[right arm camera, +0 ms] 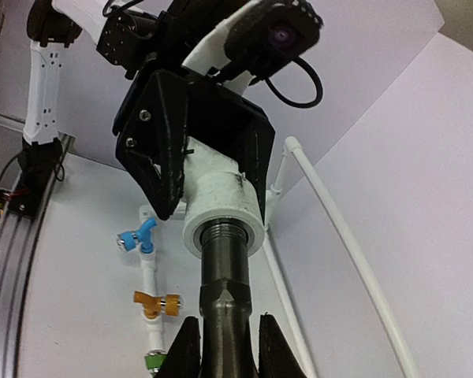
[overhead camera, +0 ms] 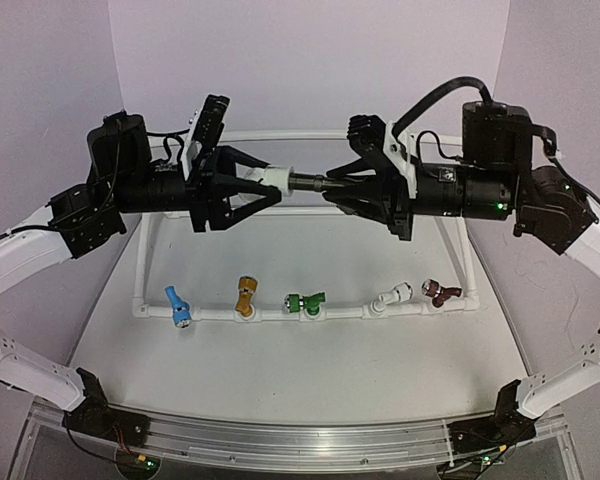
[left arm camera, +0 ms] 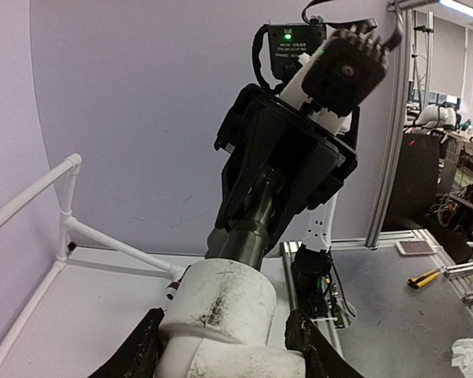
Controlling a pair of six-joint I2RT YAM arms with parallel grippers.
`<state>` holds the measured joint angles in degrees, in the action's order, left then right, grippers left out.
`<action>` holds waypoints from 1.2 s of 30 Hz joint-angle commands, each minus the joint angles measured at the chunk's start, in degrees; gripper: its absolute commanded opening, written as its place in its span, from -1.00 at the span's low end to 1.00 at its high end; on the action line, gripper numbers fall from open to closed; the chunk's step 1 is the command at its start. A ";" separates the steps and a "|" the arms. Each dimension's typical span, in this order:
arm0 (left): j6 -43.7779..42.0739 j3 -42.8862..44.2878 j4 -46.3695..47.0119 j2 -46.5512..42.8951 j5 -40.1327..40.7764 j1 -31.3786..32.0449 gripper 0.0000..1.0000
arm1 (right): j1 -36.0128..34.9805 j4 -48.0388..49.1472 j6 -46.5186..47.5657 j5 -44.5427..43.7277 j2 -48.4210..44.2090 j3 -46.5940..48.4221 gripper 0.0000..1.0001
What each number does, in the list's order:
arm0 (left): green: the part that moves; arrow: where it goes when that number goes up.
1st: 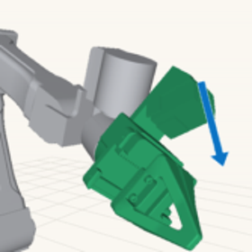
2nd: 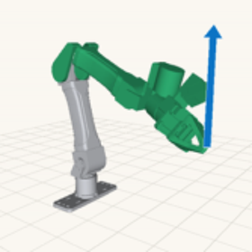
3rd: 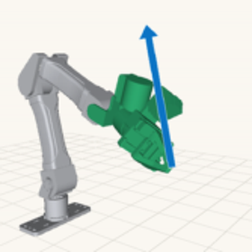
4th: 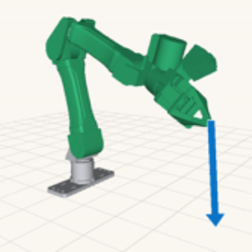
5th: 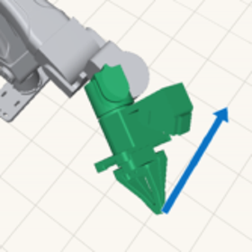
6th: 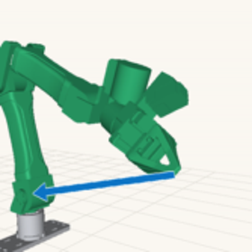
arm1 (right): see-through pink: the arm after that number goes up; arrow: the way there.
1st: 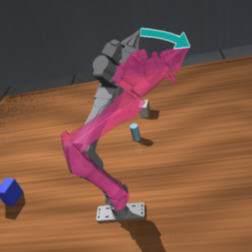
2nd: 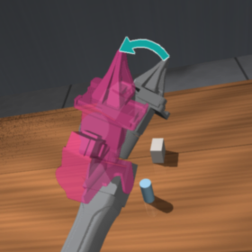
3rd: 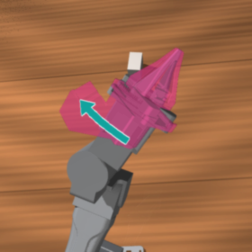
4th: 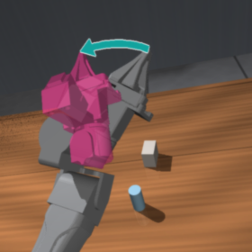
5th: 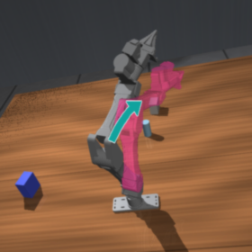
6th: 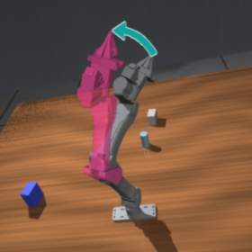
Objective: Install the water faucets
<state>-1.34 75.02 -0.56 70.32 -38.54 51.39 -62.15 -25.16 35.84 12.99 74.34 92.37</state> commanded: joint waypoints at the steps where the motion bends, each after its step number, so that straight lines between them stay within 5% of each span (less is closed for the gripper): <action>1: -15.83 -2.97 -0.60 -3.97 8.27 0.72 -0.52 | 0.49 2.03 -14.07 5.64 0.59 4.05 -1.00; 7: -22.60 -3.41 -3.08 -6.73 13.49 0.97 -0.07 | 1.05 1.48 -14.45 6.32 1.50 6.08 -1.00; 11: -19.17 -1.33 -8.38 -7.10 14.42 0.94 0.69 | 1.01 1.52 -6.22 2.24 0.63 5.79 -1.00; 14: -13.03 0.15 -12.43 -7.07 15.42 0.92 0.96 | 1.04 1.57 0.94 0.82 -0.61 5.23 -1.00; 24: 1.91 8.52 -24.84 -2.97 7.86 0.58 0.99 | 0.94 2.75 32.56 -1.52 -6.07 -2.61 -1.00; 36: 8.46 15.24 -24.00 6.65 -7.86 0.29 0.94 | 0.55 3.22 35.06 2.23 -6.09 -2.67 -1.00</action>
<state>4.46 87.31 -25.22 75.63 -40.66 52.03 -61.40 -27.01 69.62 13.50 68.88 88.90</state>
